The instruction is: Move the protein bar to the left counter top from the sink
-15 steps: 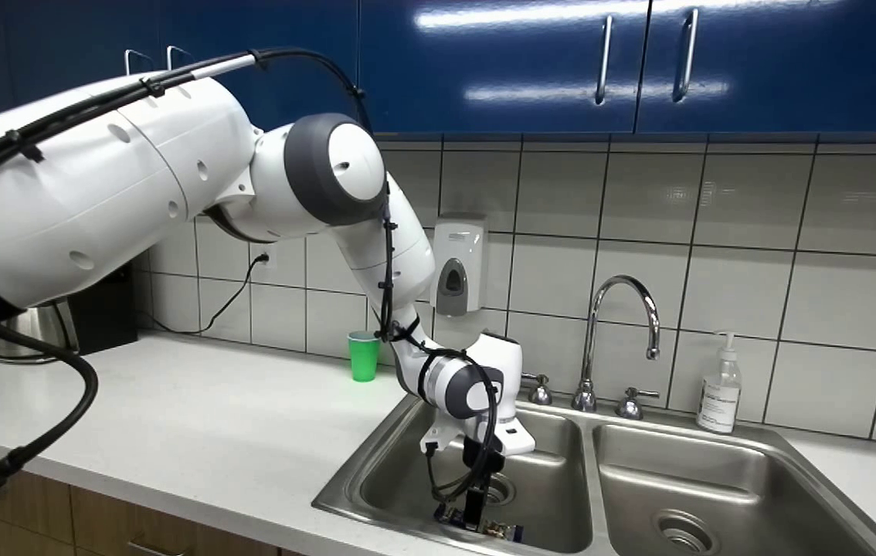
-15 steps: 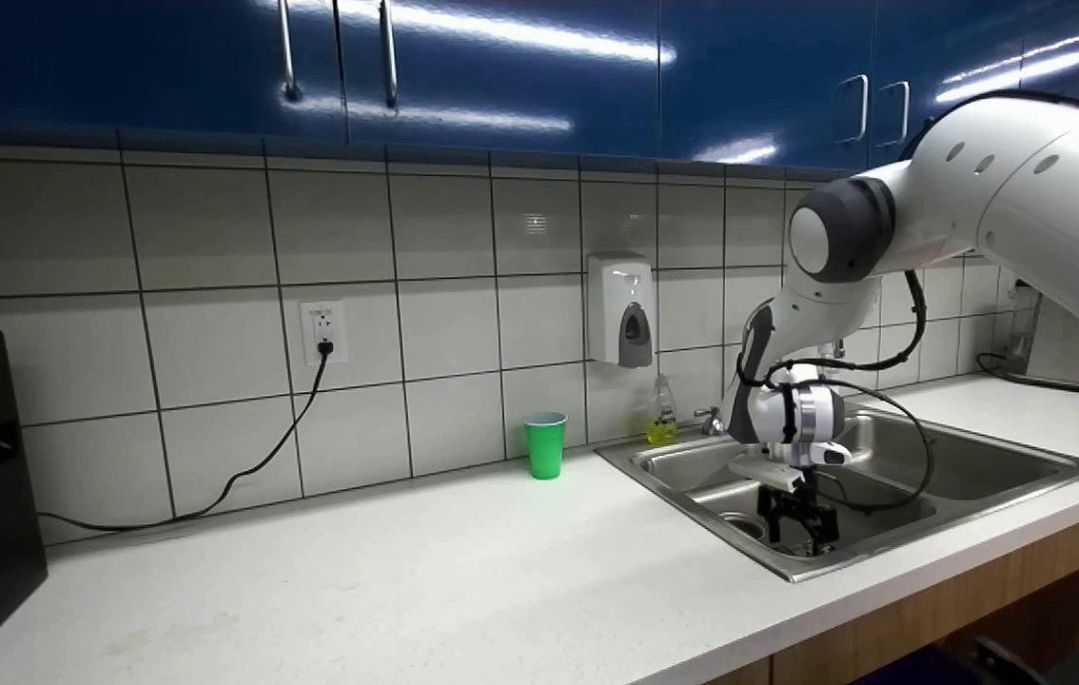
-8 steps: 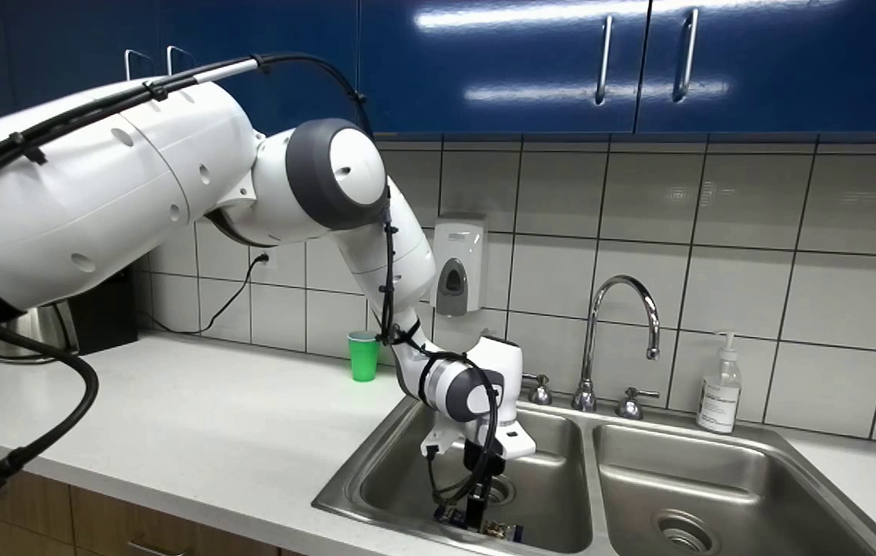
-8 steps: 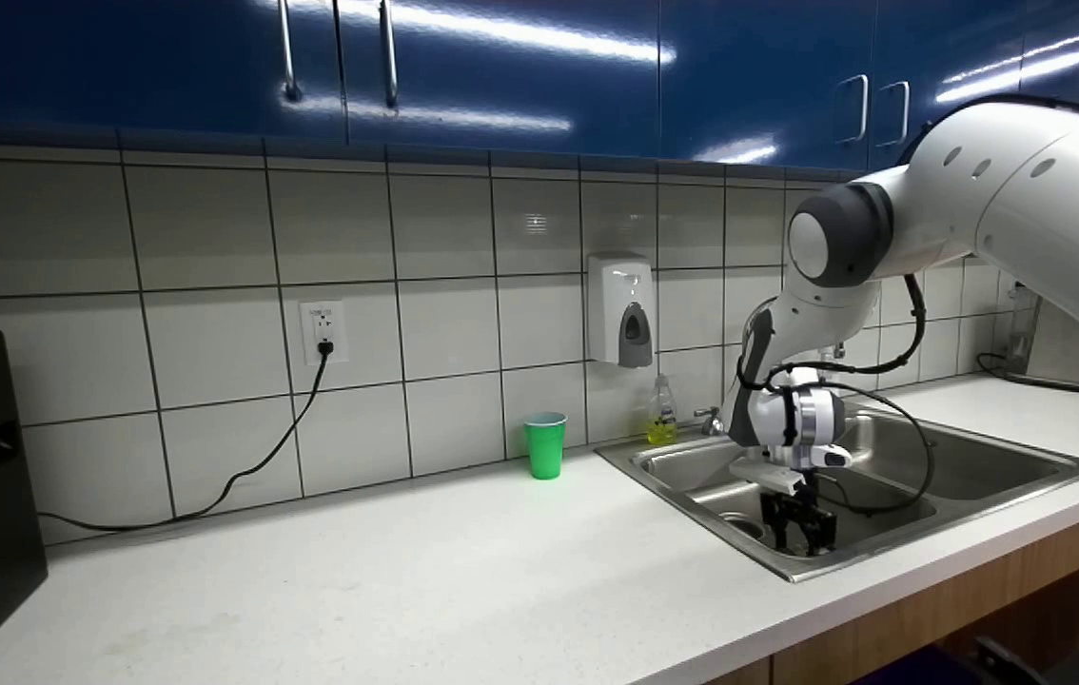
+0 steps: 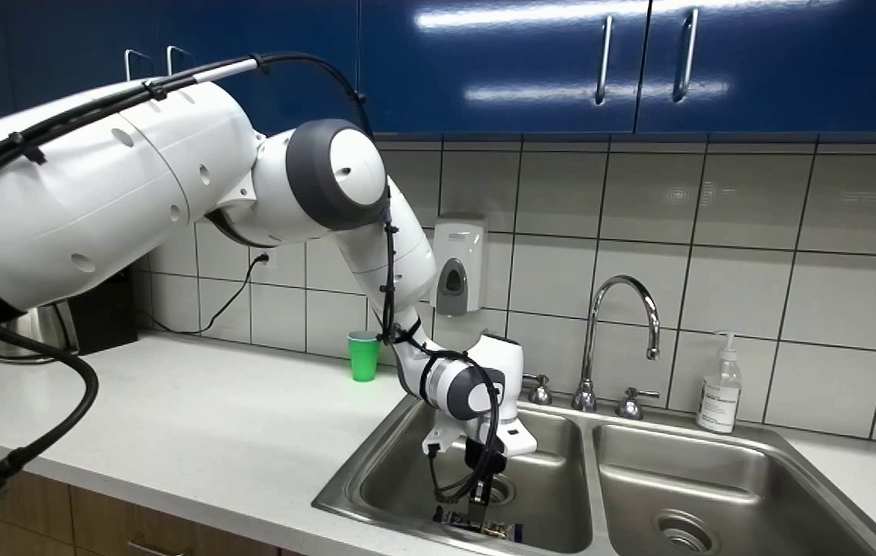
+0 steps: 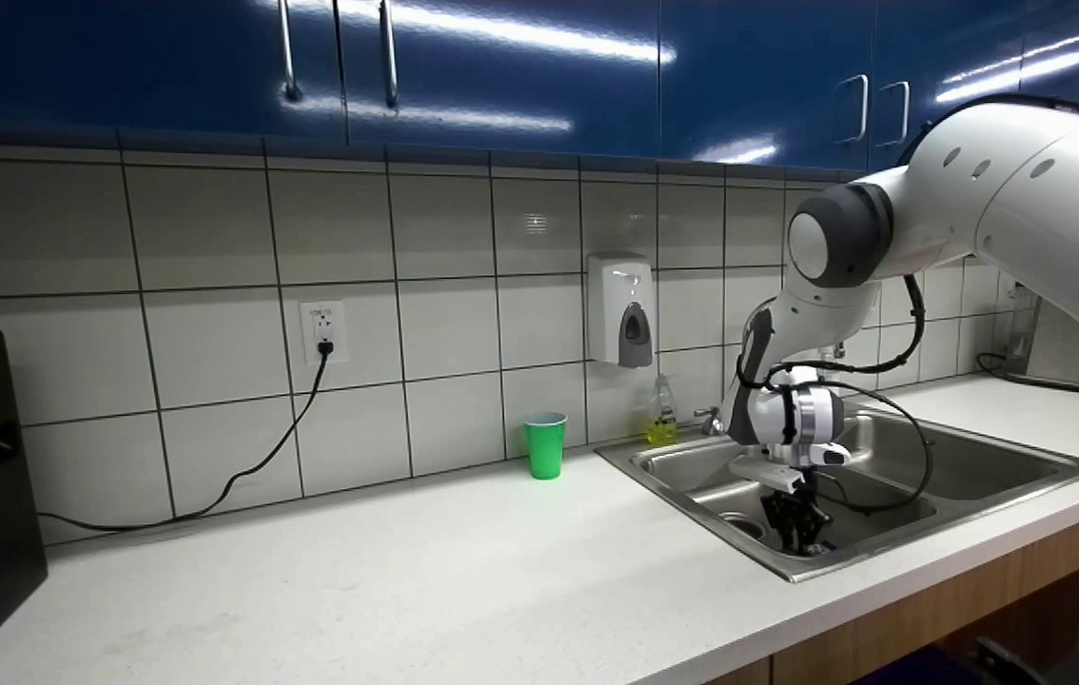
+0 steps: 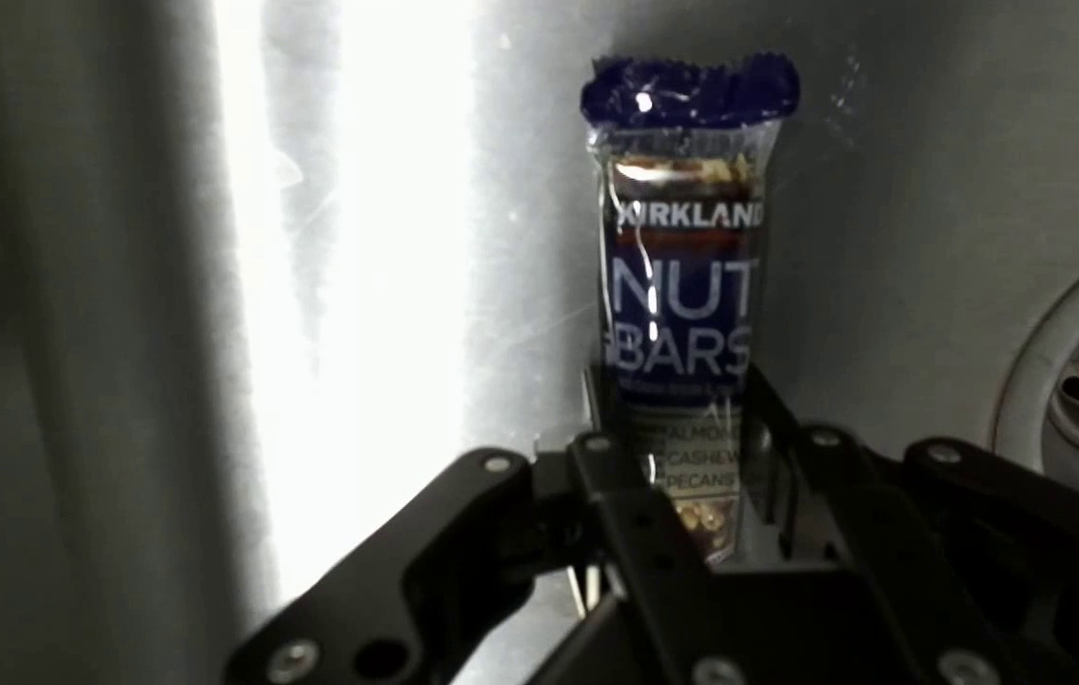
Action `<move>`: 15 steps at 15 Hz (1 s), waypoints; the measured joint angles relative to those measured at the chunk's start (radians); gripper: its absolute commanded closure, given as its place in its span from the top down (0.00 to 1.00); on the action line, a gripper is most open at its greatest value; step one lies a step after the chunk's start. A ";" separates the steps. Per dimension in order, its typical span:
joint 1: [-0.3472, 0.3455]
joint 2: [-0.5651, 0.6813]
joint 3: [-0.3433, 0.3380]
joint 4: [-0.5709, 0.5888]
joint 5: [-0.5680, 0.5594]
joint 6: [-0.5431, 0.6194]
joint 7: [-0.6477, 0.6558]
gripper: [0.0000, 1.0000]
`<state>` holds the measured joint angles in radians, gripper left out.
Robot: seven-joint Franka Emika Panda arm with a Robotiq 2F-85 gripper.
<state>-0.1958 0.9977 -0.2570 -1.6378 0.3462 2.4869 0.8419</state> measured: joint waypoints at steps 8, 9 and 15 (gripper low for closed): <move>0.011 -0.012 -0.005 0.002 -0.021 0.001 0.000 0.08; 0.017 -0.023 -0.008 0.001 -0.029 0.001 0.000 0.08; 0.065 -0.164 -0.033 -0.032 -0.087 0.003 -0.002 0.08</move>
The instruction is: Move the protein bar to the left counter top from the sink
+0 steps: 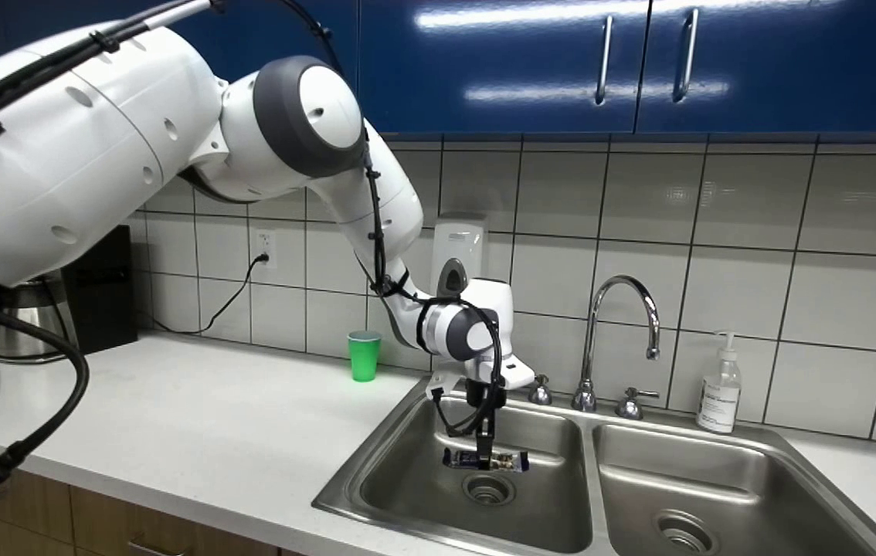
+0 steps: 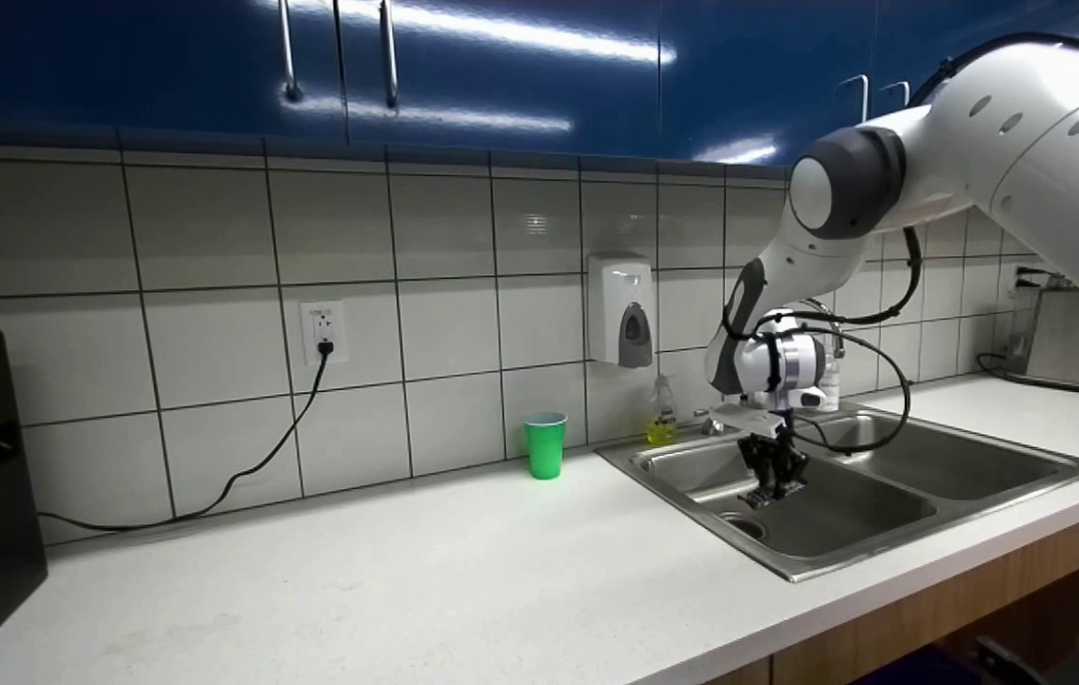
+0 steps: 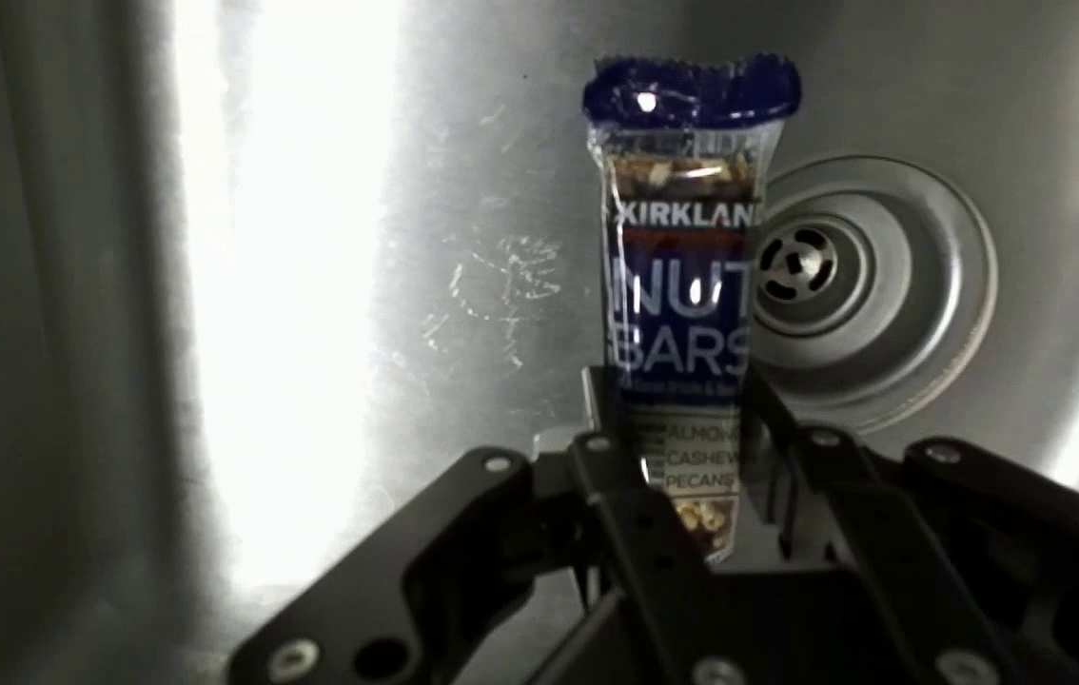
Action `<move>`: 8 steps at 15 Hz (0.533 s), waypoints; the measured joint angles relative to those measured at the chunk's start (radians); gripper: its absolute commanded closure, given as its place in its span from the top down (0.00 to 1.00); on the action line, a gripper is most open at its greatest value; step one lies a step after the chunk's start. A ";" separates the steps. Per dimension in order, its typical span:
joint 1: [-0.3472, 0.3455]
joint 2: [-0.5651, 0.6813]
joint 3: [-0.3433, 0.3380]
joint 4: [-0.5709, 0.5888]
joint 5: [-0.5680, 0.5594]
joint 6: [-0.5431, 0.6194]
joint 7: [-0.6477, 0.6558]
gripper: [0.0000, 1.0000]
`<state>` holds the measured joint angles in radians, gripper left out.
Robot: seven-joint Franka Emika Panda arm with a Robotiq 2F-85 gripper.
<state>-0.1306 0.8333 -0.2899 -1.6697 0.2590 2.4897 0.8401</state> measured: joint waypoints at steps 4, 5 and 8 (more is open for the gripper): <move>0.013 -0.101 0.000 -0.057 -0.045 0.003 -0.037 0.08; 0.015 -0.123 0.001 -0.074 -0.061 0.004 -0.063 0.08; 0.019 -0.191 0.006 -0.135 -0.113 0.011 -0.183 0.08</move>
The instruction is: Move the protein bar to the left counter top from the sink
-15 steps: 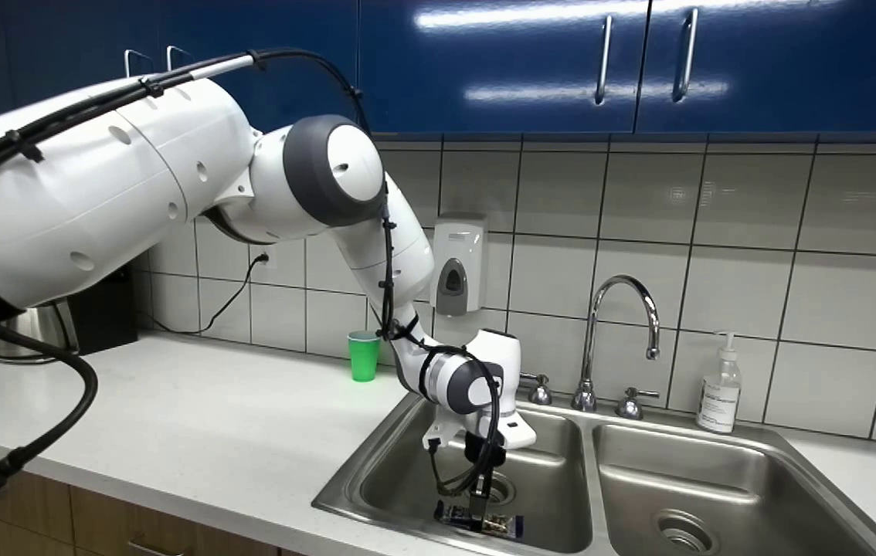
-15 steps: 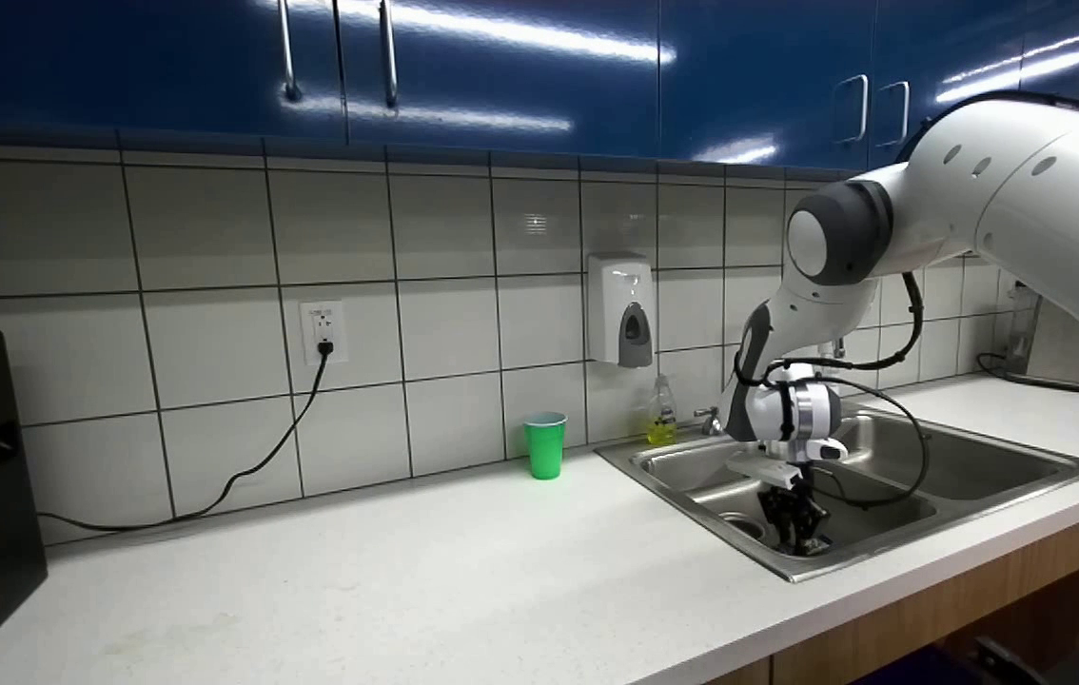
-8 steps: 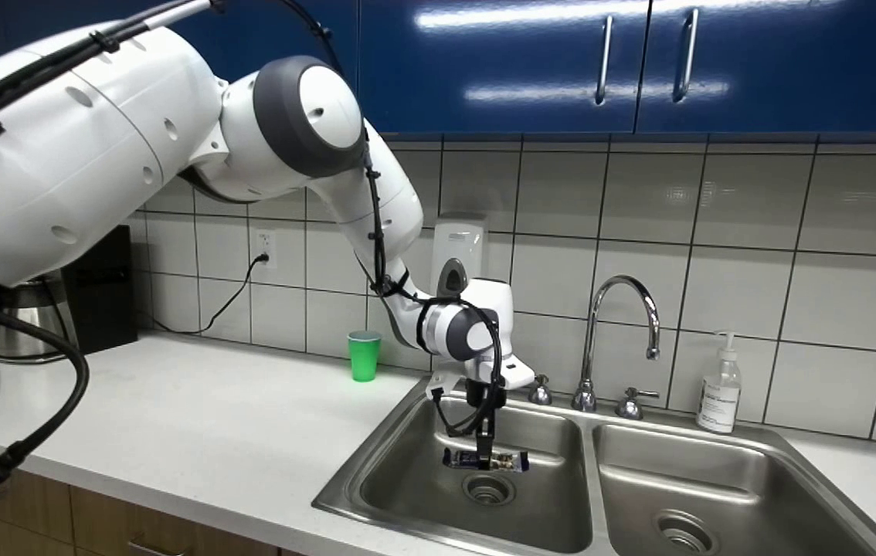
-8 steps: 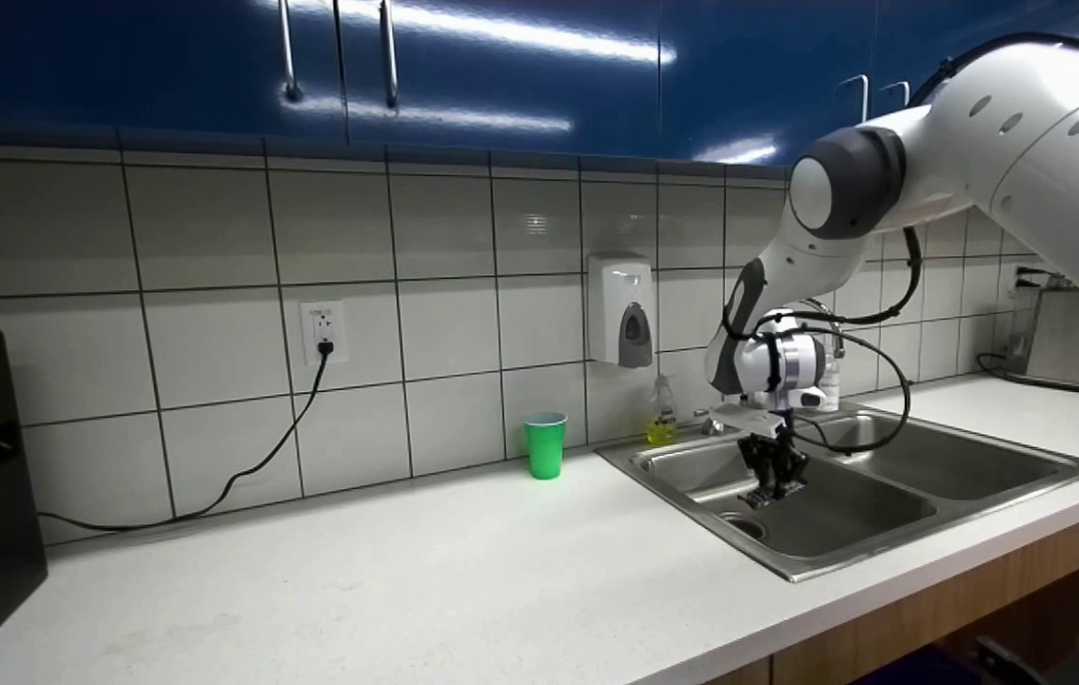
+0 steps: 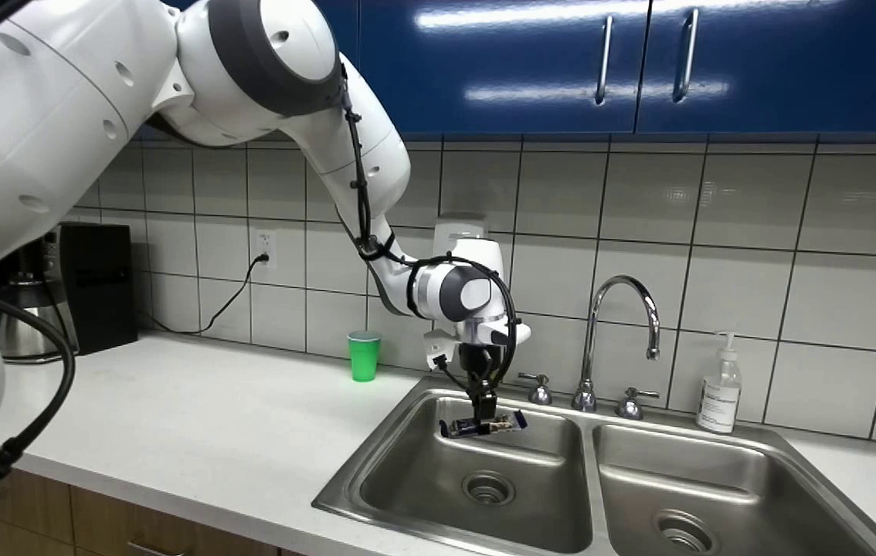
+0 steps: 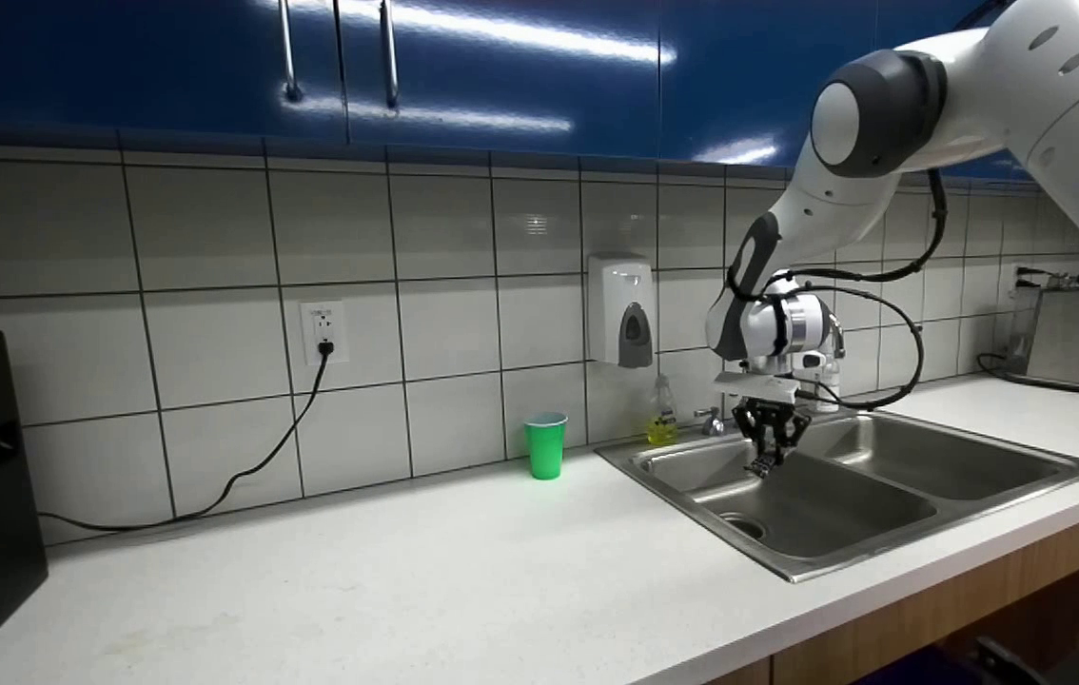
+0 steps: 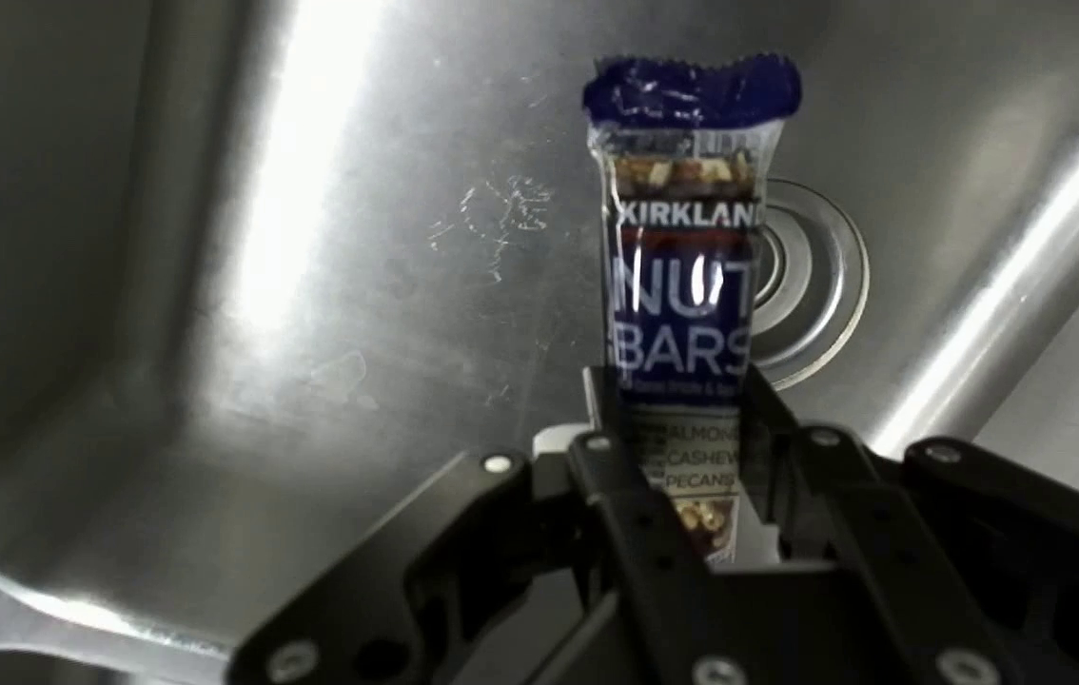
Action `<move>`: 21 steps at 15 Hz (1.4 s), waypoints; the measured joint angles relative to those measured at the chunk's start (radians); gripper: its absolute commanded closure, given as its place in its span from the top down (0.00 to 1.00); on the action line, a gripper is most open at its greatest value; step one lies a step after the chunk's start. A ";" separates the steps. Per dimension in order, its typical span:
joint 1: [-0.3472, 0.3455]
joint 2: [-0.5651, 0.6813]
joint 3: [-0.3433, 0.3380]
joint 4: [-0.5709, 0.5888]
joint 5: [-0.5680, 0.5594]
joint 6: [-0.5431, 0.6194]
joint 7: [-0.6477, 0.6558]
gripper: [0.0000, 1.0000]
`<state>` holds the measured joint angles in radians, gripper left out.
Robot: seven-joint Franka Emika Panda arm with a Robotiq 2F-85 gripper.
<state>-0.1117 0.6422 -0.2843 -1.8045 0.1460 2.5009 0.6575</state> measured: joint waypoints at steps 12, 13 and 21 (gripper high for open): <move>0.105 -0.272 0.031 -0.373 -0.233 0.179 -0.337 0.08; 0.115 -0.288 0.043 -0.406 -0.245 0.201 -0.356 0.08; 0.162 -0.354 0.191 -0.609 -0.271 0.320 -0.559 0.08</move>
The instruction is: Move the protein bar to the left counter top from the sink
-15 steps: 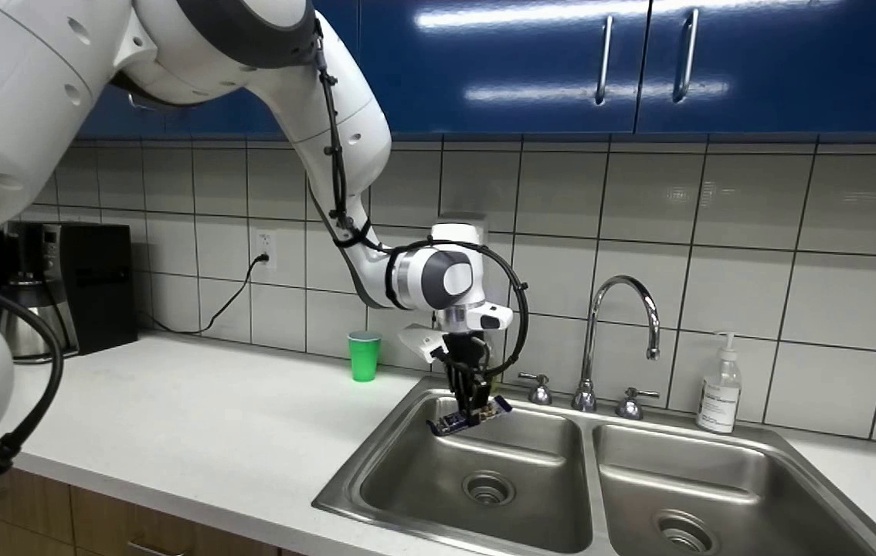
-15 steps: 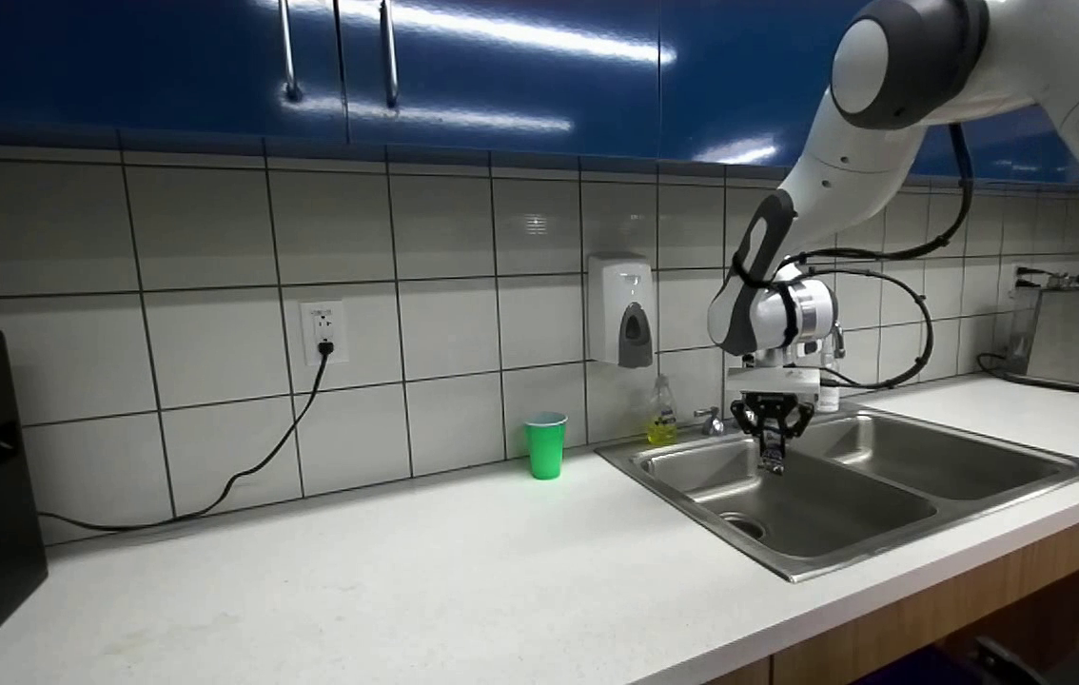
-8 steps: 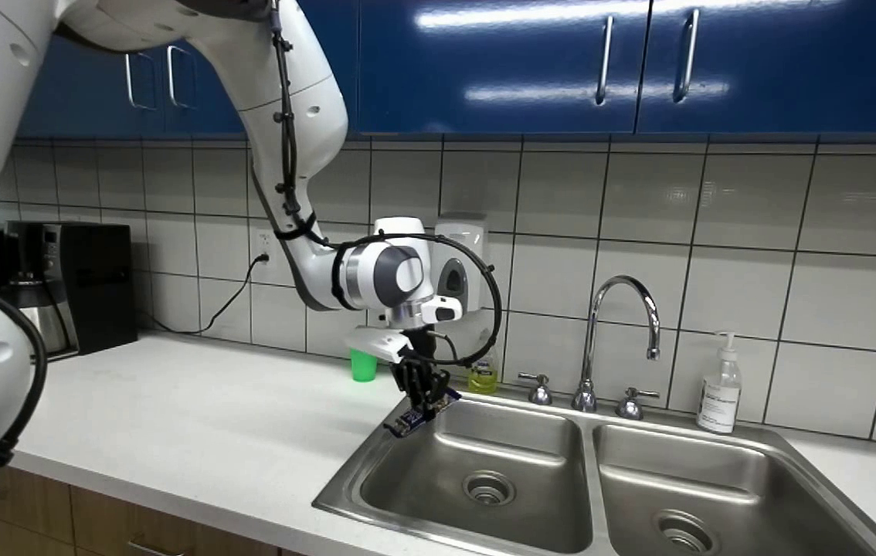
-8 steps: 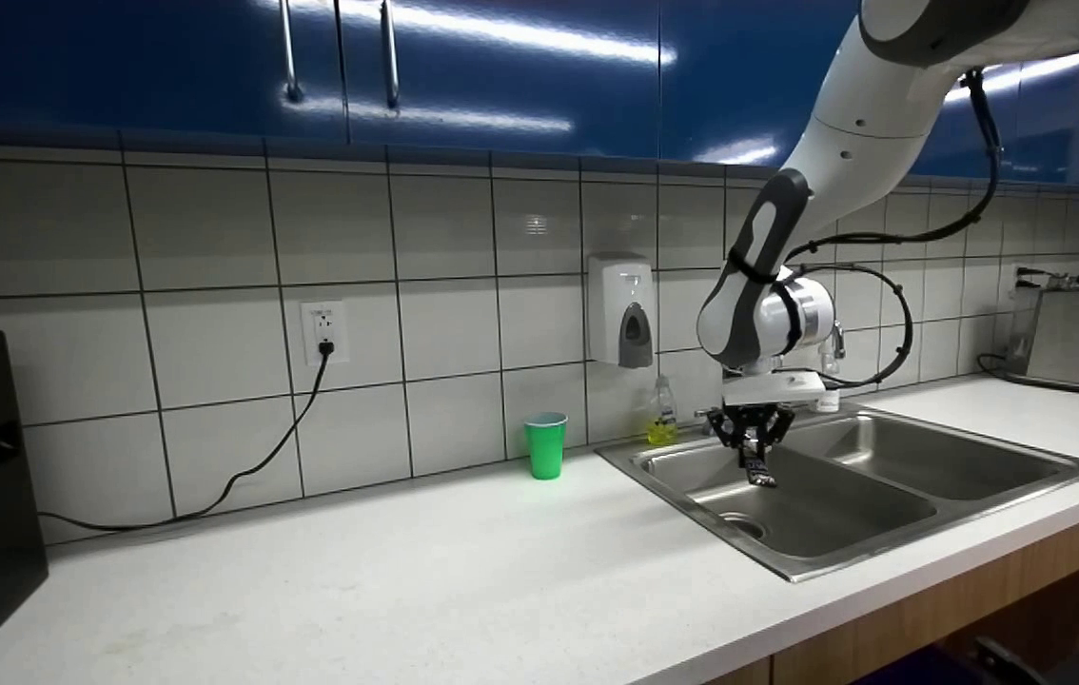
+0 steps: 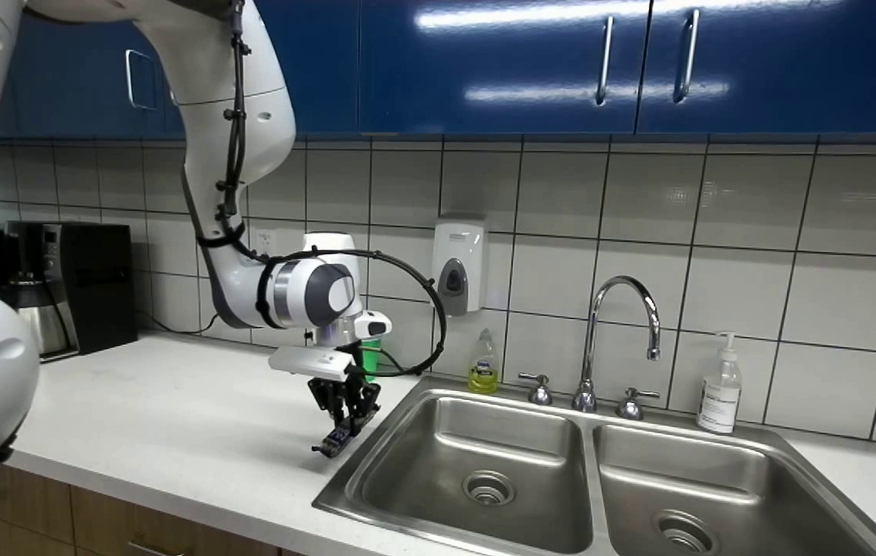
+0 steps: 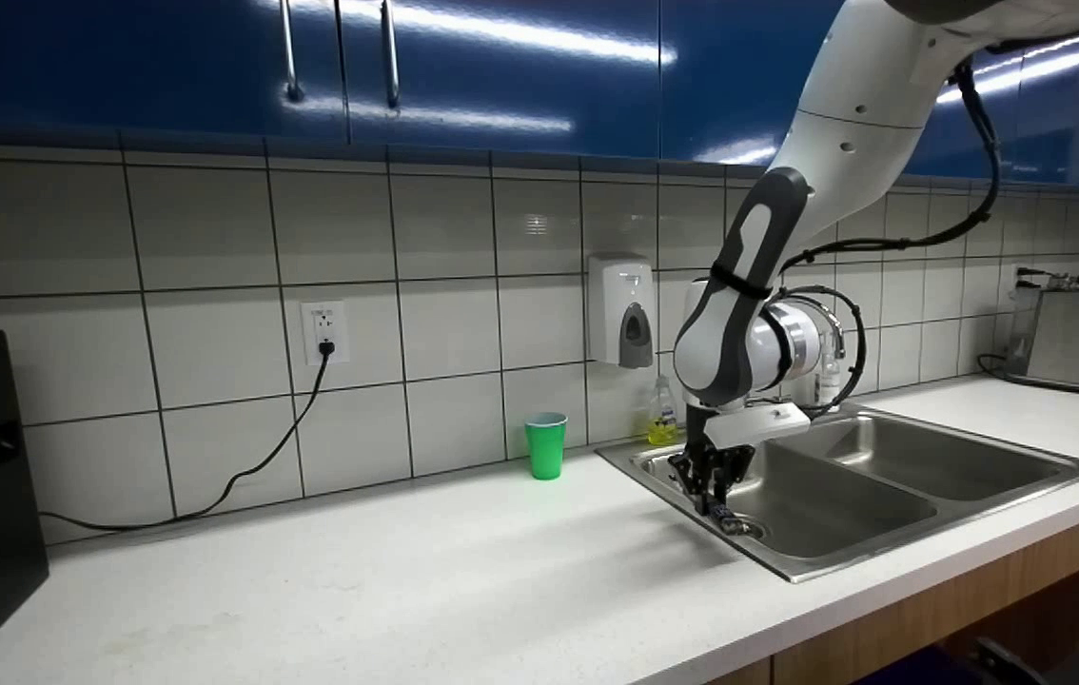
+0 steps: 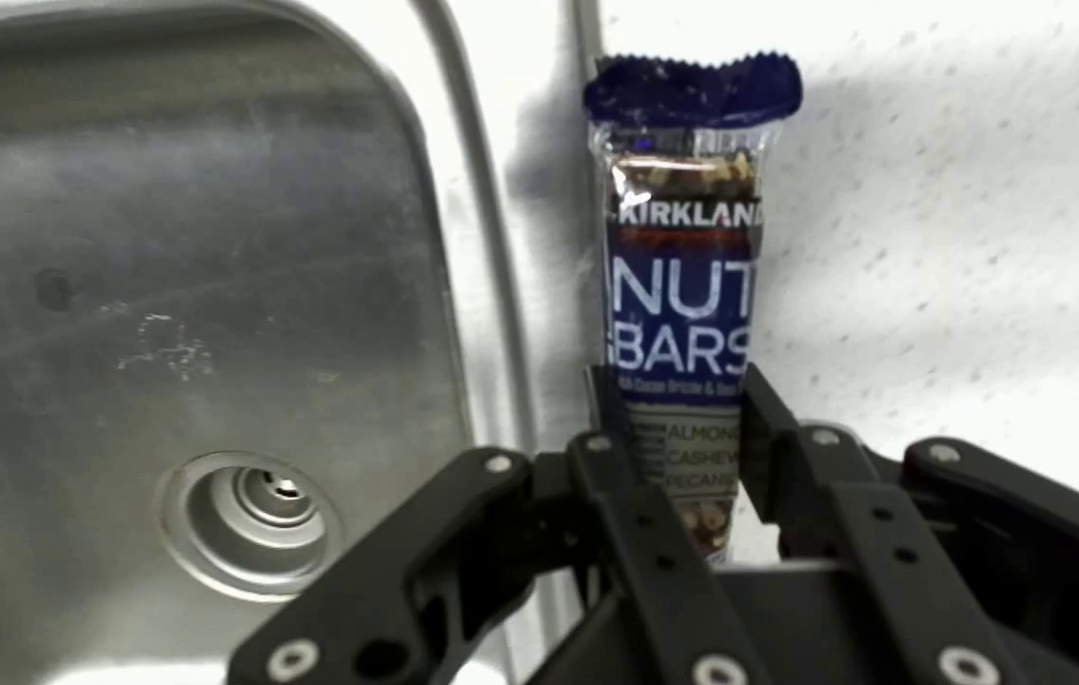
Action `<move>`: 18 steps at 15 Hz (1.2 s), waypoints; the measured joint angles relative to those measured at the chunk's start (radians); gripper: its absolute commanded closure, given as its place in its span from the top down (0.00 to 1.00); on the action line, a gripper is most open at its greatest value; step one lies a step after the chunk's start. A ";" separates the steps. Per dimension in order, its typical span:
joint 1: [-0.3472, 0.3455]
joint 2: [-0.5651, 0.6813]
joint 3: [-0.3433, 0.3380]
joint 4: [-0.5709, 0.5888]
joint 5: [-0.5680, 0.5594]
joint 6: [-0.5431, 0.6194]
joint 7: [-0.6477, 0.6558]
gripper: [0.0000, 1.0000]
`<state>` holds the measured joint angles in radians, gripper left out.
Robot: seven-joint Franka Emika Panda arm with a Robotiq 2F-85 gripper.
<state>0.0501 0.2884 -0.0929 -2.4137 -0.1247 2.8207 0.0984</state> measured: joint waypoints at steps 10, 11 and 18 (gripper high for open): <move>0.034 -0.011 0.144 -0.101 -0.060 0.014 -0.262 0.08; 0.035 -0.011 0.148 -0.104 -0.071 0.014 -0.277 0.08; 0.040 -0.011 0.152 -0.108 -0.115 0.014 -0.317 0.64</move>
<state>0.0898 0.2771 0.0588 -2.5215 -0.2400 2.8348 -0.2186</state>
